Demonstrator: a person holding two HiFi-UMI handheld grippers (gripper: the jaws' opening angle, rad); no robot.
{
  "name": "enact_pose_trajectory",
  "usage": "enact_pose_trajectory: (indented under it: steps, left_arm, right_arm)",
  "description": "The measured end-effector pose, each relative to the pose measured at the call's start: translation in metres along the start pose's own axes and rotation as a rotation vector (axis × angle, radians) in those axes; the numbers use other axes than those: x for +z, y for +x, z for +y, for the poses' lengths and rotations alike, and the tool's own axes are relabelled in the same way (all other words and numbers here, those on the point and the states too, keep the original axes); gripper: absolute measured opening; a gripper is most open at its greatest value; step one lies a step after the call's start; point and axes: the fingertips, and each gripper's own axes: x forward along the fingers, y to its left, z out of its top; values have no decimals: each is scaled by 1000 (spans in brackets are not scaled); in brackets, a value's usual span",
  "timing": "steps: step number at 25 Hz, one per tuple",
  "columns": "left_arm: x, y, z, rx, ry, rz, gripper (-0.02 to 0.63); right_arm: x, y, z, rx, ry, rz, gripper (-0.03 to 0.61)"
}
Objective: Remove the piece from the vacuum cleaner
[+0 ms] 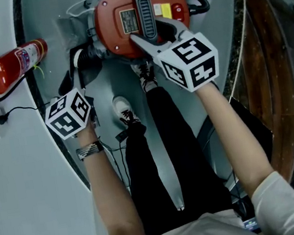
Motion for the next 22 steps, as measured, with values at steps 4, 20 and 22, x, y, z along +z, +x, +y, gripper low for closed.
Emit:
enact_pose_trajectory:
  steps: [4, 20, 22]
  left_arm:
    - [0, 1, 0, -9, 10, 6, 66]
    - [3, 4, 3, -12, 66, 30, 66]
    - [3, 4, 4, -13, 65, 30, 66]
  right_arm:
    - [0, 0, 0, -3, 1, 3, 232]
    - [0, 0, 0, -2, -1, 1, 232]
    - [0, 1, 0, 0, -1, 1, 232]
